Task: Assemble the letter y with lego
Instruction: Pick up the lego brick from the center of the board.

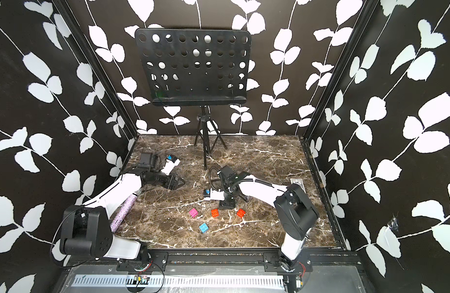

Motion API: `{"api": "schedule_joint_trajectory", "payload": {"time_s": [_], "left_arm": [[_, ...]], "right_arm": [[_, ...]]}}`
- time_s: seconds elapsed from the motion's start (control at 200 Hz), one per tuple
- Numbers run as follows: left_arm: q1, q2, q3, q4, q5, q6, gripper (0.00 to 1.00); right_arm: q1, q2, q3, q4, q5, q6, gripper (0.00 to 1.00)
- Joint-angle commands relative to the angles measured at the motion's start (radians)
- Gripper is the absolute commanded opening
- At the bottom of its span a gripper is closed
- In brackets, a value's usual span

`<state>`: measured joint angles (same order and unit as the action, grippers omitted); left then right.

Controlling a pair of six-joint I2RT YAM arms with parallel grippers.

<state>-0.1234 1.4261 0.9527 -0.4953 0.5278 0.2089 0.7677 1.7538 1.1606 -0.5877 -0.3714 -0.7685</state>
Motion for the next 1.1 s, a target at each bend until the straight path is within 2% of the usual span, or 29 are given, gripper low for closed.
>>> {"api": "schedule_joint_trajectory", "payload": {"time_s": [0.0,0.615,0.755,0.955,1.095], "left_arm": [[0.025,-0.041,-0.028,0.039,0.028,-0.032,0.76],[0.044,-0.051,-0.041,0.039,0.005,-0.017,0.76],[0.045,-0.053,-0.046,0.039,-0.005,-0.011,0.76],[0.046,-0.059,-0.05,0.038,-0.008,-0.004,0.76],[0.05,-0.063,-0.051,0.039,-0.019,-0.005,0.76]], "right_arm": [[0.027,0.043,0.035,-0.034,-0.018,-0.082,0.53],[0.074,0.137,0.064,0.021,-0.041,-0.059,0.49],[0.076,0.144,0.059,0.036,-0.045,-0.047,0.44],[0.076,0.138,0.058,0.053,-0.053,-0.024,0.33],[0.073,0.098,0.032,0.101,-0.034,0.047,0.27]]}}
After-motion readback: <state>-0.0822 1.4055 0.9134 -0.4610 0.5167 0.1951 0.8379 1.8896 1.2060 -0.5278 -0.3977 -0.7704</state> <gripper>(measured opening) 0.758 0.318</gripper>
